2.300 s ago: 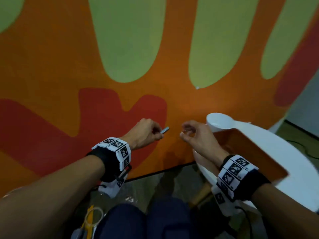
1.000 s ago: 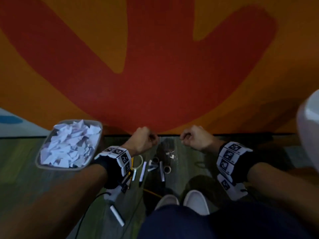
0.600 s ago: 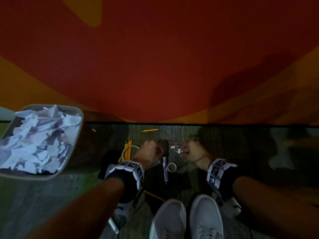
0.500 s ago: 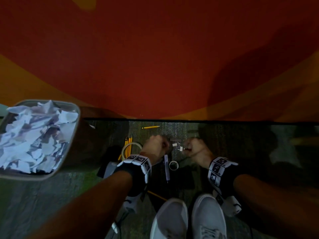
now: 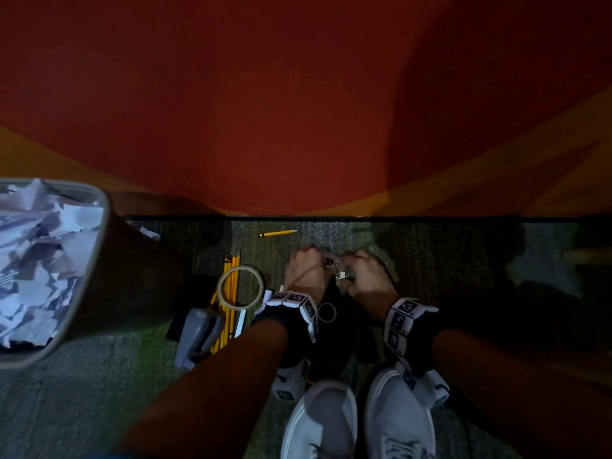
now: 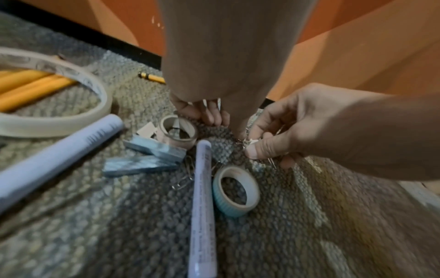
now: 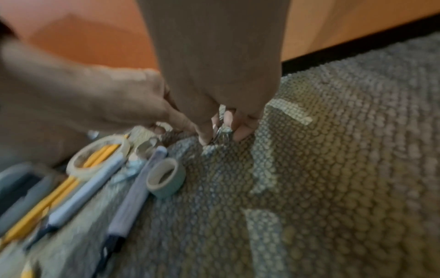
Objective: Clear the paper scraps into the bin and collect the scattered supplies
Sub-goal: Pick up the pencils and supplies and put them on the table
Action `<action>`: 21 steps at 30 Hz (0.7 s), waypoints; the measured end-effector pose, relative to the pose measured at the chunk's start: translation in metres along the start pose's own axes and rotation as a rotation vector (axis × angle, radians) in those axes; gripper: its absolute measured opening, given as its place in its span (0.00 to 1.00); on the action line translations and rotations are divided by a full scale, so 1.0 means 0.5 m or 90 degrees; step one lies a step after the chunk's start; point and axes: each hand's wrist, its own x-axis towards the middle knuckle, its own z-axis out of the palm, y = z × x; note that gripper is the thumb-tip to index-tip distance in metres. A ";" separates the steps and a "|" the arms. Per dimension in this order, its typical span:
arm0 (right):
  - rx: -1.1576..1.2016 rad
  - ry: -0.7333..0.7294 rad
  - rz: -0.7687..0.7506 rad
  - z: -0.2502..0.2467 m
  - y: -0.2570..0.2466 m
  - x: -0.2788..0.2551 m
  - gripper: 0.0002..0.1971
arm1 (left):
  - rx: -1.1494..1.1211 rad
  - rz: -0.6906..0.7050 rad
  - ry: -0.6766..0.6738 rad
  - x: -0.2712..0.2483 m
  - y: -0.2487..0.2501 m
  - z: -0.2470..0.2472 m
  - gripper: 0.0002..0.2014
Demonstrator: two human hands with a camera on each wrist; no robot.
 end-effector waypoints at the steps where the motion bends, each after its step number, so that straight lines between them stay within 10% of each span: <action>1: 0.020 0.002 0.010 0.001 0.002 0.001 0.08 | -0.009 0.004 0.014 0.001 0.000 0.001 0.07; 21: 0.257 0.111 0.091 -0.018 0.051 0.005 0.10 | -0.090 0.139 0.008 0.004 -0.055 0.020 0.06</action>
